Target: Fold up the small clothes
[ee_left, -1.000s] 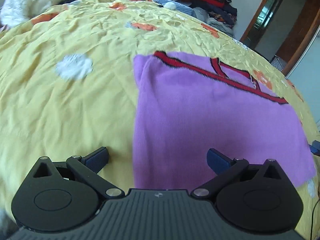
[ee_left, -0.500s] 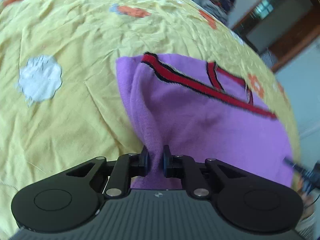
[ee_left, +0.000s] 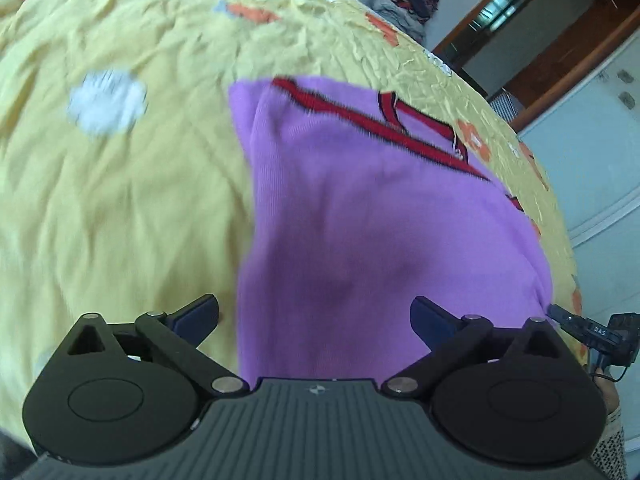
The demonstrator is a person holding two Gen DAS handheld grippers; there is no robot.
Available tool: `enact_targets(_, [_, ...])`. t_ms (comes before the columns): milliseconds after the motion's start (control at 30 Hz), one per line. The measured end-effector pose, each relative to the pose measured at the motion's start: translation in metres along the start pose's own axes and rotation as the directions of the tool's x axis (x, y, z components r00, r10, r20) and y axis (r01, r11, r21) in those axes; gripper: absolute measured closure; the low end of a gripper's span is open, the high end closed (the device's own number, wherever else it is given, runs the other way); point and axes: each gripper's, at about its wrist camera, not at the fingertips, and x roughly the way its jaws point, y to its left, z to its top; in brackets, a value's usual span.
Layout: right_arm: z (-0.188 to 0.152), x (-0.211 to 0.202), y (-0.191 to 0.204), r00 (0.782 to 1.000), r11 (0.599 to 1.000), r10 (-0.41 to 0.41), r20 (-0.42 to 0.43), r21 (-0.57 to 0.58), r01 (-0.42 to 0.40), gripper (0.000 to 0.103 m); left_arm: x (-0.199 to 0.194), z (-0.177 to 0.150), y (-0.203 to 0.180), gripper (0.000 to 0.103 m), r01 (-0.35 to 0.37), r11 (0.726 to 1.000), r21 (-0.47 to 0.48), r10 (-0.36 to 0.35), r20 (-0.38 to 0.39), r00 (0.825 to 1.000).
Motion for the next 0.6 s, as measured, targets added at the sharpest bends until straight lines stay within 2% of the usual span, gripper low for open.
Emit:
enact_targets(67, [-0.002,0.003,0.005,1.0,1.0,-0.009,0.007,-0.021,0.009,0.09,0.002,-0.014,-0.003,0.002,0.016,1.0,0.002,-0.016,0.016,1.0])
enact_targets(133, [0.0,0.006,0.009,1.0,0.997,-0.003,-0.007,-0.078,0.002,0.087,0.004,-0.02,-0.011,0.002,-0.013,0.999,0.045,0.011,0.037,0.999])
enact_targets(167, [0.003,0.005,0.011,1.0,0.997,0.001,-0.012,-0.078,-0.002,0.079,0.005,-0.02,-0.013,0.001,-0.019,0.998,0.051,0.017,0.041,0.999])
enact_targets(233, [0.007,-0.006,0.017,0.999,0.996,-0.016,0.038,-0.082,0.019,0.044,0.005,-0.02,-0.012,0.0,-0.013,0.999,0.043,0.011,0.049,0.999])
enact_targets(267, [0.007,-0.013,0.024,0.995,0.991,-0.044,0.089,-0.122,0.055,0.0,0.004,-0.022,-0.01,0.0,-0.006,0.999,0.041,0.003,0.054,0.999])
enact_targets(300, [0.004,-0.019,0.031,0.986,0.98,-0.063,0.153,-0.178,0.09,0.0,0.004,-0.022,-0.009,0.0,0.002,0.999,0.039,-0.004,0.055,0.998])
enact_targets(333, [0.003,-0.022,0.037,0.981,0.97,-0.074,0.181,-0.213,0.113,0.0,0.002,-0.023,-0.007,0.0,0.01,0.999,0.033,-0.012,0.057,0.998])
enact_targets(400, [0.006,-0.015,0.041,0.982,0.965,-0.136,0.133,-0.208,0.161,0.0,0.0,-0.023,-0.002,0.0,0.031,1.0,0.006,-0.031,0.064,0.997])
enact_targets(533, [0.002,-0.01,0.044,0.992,0.973,-0.093,0.083,-0.203,0.108,0.001,-0.005,-0.023,0.006,0.0,0.061,0.995,-0.074,-0.056,0.075,0.996])
enact_targets(600, [-0.003,-0.013,0.037,0.996,0.985,-0.067,0.061,-0.155,0.076,0.0,-0.007,-0.025,0.009,0.0,0.076,0.992,-0.097,-0.067,0.084,0.994])
